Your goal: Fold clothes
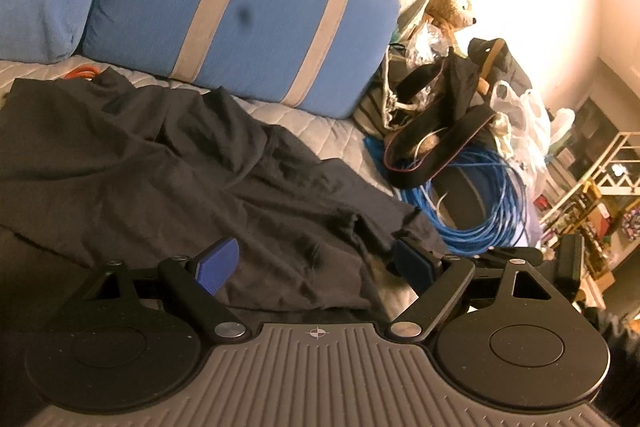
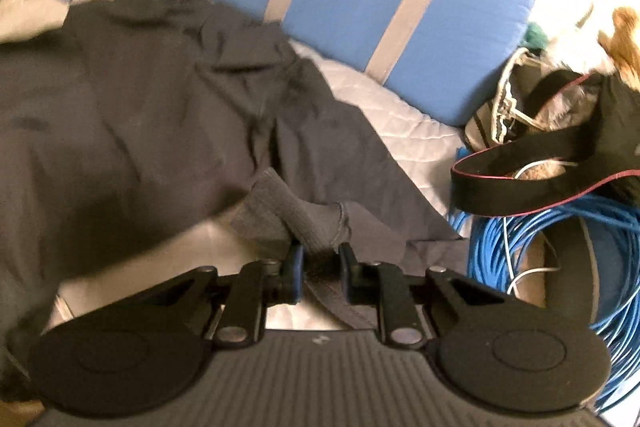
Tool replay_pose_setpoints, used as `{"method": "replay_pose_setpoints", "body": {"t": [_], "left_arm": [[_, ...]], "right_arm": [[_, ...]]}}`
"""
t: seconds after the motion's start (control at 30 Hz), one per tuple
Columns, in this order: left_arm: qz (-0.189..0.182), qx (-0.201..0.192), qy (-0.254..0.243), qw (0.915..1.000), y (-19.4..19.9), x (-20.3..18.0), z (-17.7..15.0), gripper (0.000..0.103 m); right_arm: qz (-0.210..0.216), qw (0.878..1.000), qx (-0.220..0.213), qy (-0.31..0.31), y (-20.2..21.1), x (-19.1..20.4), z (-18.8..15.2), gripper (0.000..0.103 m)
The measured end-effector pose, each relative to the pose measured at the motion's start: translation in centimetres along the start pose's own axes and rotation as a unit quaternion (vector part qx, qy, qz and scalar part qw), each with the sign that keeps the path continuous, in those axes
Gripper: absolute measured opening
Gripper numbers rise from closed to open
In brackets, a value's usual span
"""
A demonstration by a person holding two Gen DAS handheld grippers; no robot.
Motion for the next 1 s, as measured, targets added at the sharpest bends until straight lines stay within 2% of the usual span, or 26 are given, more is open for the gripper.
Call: {"method": "replay_pose_setpoints", "body": {"t": [0.27, 0.73, 0.83, 1.0], "left_arm": [[-0.022, 0.001, 0.020, 0.9996, 0.2, -0.9, 1.0, 0.086], [-0.032, -0.005, 0.044, 0.9985, -0.1, -0.4, 1.3, 0.086], [-0.029, -0.005, 0.055, 0.9980, -0.2, 0.0, 1.4, 0.086], [-0.046, 0.010, 0.087, 0.9951, -1.0, 0.9, 1.6, 0.086]], "right_arm": [[0.041, 0.995, -0.026, -0.088, 1.3, -0.6, 2.6, 0.018], [0.111, 0.982, -0.051, -0.144, 1.2, 1.7, 6.4, 0.018], [0.125, 0.979, -0.054, -0.148, 0.9, 2.6, 7.1, 0.018], [0.139, 0.978, -0.060, -0.142, 0.7, 4.1, 8.2, 0.018]]}}
Point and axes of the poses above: each gripper's, at about its wrist camera, not at the fingertips, and y roughly against the way its jaws point, x to its left, z to its top, the point moved 7 cm from there along -y, roughly the way its jaws point, and after that the axes turned 13 degrees about x, right-handed, at the moved point
